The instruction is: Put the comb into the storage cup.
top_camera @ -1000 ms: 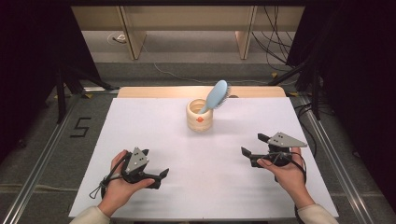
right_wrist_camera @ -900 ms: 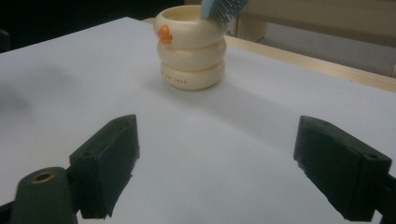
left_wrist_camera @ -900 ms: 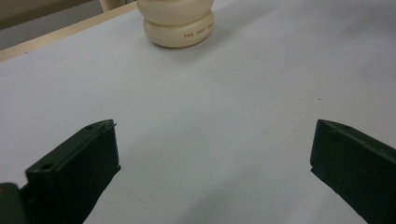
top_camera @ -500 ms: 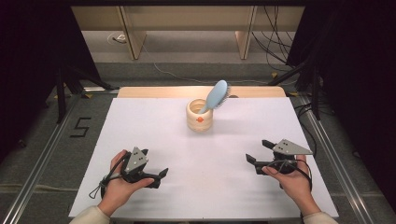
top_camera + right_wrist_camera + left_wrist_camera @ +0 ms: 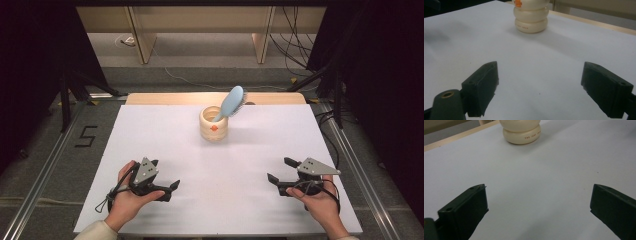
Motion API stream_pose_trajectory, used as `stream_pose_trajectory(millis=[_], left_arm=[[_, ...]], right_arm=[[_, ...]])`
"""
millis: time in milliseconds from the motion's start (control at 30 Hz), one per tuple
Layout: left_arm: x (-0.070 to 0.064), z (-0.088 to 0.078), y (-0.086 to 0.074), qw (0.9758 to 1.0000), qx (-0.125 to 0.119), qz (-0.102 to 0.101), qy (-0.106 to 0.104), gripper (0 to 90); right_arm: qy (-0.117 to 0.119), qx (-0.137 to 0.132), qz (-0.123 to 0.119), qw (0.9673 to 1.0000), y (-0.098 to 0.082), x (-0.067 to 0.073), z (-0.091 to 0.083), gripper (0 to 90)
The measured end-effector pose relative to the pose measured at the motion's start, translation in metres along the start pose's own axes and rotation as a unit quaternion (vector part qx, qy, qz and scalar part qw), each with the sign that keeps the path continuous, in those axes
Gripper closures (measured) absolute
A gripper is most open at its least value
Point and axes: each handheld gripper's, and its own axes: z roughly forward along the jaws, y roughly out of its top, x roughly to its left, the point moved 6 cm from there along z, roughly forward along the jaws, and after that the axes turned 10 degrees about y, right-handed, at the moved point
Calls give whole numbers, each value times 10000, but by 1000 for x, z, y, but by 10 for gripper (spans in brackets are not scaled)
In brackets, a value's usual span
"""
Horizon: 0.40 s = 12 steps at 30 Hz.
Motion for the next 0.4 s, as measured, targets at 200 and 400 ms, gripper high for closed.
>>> stream_pose_trajectory(millis=[200, 400], left_arm=[[-1, 1, 0, 10000, 0, -4, -25, 7], [0, 1, 0, 10000, 3, -11, -27, 6]], right_arm=[[-58, 56, -127, 9999, -2, 1, 1, 155], [-86, -19, -59, 9999, -2, 0, 1, 155]])
